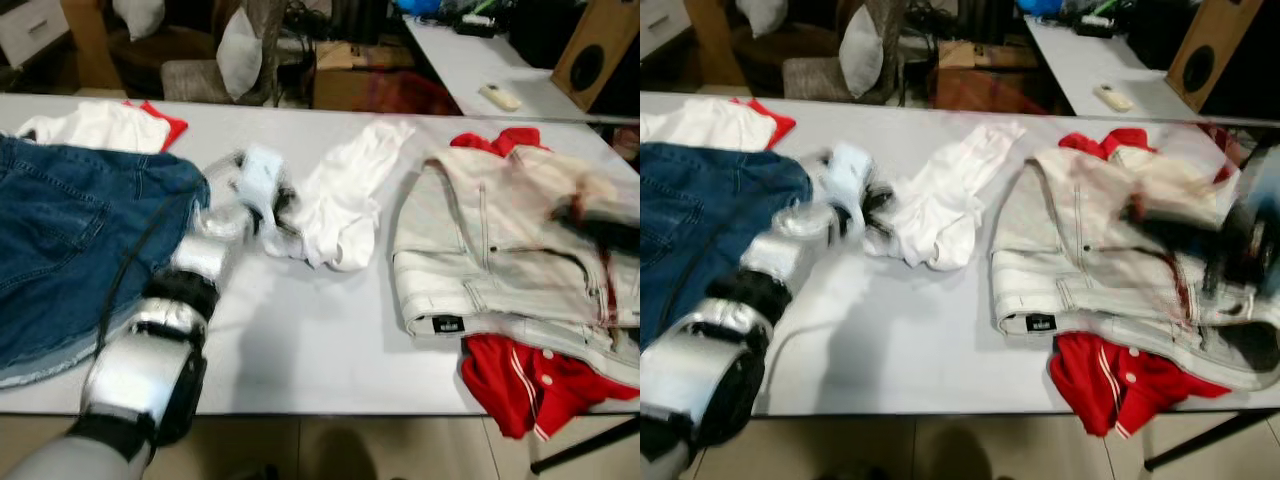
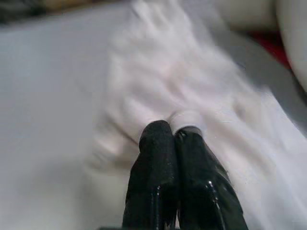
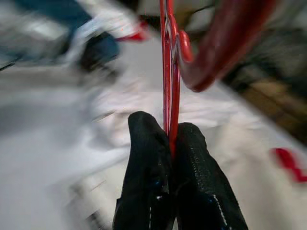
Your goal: Hang hanger
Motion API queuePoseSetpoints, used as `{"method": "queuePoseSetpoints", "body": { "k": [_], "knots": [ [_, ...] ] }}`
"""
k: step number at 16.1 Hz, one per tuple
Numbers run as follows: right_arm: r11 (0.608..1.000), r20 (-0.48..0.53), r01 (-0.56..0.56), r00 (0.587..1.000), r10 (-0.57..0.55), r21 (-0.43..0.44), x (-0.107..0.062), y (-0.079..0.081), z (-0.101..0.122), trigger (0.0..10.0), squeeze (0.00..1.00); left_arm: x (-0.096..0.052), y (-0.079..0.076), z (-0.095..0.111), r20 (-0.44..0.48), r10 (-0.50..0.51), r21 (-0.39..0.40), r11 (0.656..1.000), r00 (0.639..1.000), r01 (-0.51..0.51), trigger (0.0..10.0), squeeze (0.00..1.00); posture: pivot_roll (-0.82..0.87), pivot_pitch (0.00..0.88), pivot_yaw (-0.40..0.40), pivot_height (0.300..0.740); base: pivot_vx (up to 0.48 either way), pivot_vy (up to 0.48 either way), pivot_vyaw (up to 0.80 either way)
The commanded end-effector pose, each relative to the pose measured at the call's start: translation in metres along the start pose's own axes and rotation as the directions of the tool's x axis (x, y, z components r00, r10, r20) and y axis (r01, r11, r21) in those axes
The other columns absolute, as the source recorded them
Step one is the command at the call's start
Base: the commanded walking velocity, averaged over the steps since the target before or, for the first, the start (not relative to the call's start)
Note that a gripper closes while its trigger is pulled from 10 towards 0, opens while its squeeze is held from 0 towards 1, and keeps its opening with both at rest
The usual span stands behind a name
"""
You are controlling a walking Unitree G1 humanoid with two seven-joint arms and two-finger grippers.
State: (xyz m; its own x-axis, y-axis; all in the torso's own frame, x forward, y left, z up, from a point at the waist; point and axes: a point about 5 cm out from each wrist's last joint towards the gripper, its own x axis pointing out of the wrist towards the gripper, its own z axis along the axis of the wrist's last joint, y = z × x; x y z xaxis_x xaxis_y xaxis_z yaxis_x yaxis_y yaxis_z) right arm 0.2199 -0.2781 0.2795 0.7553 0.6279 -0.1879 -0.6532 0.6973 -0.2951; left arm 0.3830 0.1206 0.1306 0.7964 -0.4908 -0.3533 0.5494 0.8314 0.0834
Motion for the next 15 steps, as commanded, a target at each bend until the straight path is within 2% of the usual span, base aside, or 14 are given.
{"method": "queuePoseSetpoints", "body": {
  "k": [1, 2, 5, 6, 7, 8, 10, 11, 12, 13, 15],
  "knots": [
    [0.997, -0.020, 0.080, 0.997, -0.079, 0.011, 0.004, -0.005, -0.006, 10.0, 0.00, 0.000, -0.008, -0.018, -0.087, -0.068, -0.011, 0.998, 0.994, 0.067, 10.0, 0.74, -0.11, 0.000, 0.012, 0.740, 0.000, 0.000, 0.00],
    [0.987, -0.017, 0.156, 0.988, -0.156, 0.029, 0.021, -0.005, -0.015, 10.0, 0.00, 0.007, -0.038, -0.025, -0.069, -0.219, -0.105, 0.972, 0.973, 0.211, 10.0, 1.00, -0.11, 0.000, 0.015, 0.740, 0.000, 0.000, 0.00],
    [0.968, -0.026, 0.223, 0.975, -0.221, 0.111, 0.043, -0.001, -0.025, 10.0, 0.00, 0.017, -0.082, -0.020, -0.041, -0.398, -0.117, 0.913, 0.917, 0.391, 10.0, 1.00, -0.11, 0.000, 0.019, 0.740, 0.000, 0.000, 0.00],
    [0.964, -0.028, 0.231, 0.973, -0.230, 0.133, 0.053, 0.002, -0.029, 10.0, 0.00, 0.020, -0.098, -0.015, -0.019, -0.453, -0.110, 0.887, 0.891, 0.449, 10.0, 1.00, -0.12, 0.000, 0.023, 0.740, 0.000, 0.000, 0.00],
    [0.963, -0.025, 0.230, 0.973, -0.228, 0.142, 0.063, 0.006, -0.030, 10.0, 0.00, 0.020, -0.107, -0.009, -0.009, -0.493, -0.082, 0.867, 0.870, 0.491, 10.0, 1.00, -0.12, 0.000, 0.026, 0.740, 0.000, 0.000, 0.00],
    [0.964, -0.021, 0.224, 0.975, -0.223, 0.144, 0.070, 0.010, -0.031, 10.0, 0.00, 0.018, -0.108, -0.001, 0.024, -0.506, -0.044, 0.861, 0.862, 0.507, 10.0, 1.00, -0.12, 0.000, 0.028, 0.740, 0.000, 0.000, 0.00],
    [0.959, -0.025, 0.235, 0.972, -0.234, 0.159, 0.080, 0.014, -0.032, 10.0, 0.00, 0.008, -0.090, 0.008, -0.042, -0.464, 0.223, 0.859, 0.885, 0.461, 10.0, 1.00, -0.12, 0.000, 0.032, 0.740, 0.000, 0.000, 0.00],
    [0.957, -0.023, 0.234, 0.972, -0.234, 0.169, 0.084, 0.016, -0.032, 10.0, 0.00, -0.001, -0.079, 0.011, -0.080, -0.456, 0.317, 0.831, 0.886, 0.456, 10.0, 1.00, -0.11, 0.000, 0.030, 0.740, 0.000, 0.000, 0.00],
    [0.951, -0.016, 0.243, 0.970, -0.244, 0.193, 0.090, 0.018, -0.030, 10.0, 0.00, -0.024, -0.064, 0.022, -0.098, -0.465, 0.424, 0.780, 0.880, 0.459, 10.0, 1.00, -0.10, 0.000, 0.029, 0.740, 0.000, 0.000, 0.00],
    [0.946, -0.009, 0.259, 0.965, -0.262, 0.198, 0.093, 0.018, -0.030, 10.0, 0.00, -0.036, -0.062, 0.028, -0.081, -0.501, 0.440, 0.758, 0.862, 0.482, 10.0, 1.00, -0.10, 0.000, 0.028, 0.740, 0.000, 0.000, 0.00],
    [0.928, 0.013, 0.300, 0.950, -0.311, 0.222, 0.103, 0.019, -0.028, 10.0, 0.00, -0.076, -0.060, 0.054, 0.063, -0.613, 0.400, 0.738, 0.787, 0.543, 10.0, 1.00, -0.09, 0.000, 0.031, 0.740, 0.000, 0.000, 0.00]
  ]
}}
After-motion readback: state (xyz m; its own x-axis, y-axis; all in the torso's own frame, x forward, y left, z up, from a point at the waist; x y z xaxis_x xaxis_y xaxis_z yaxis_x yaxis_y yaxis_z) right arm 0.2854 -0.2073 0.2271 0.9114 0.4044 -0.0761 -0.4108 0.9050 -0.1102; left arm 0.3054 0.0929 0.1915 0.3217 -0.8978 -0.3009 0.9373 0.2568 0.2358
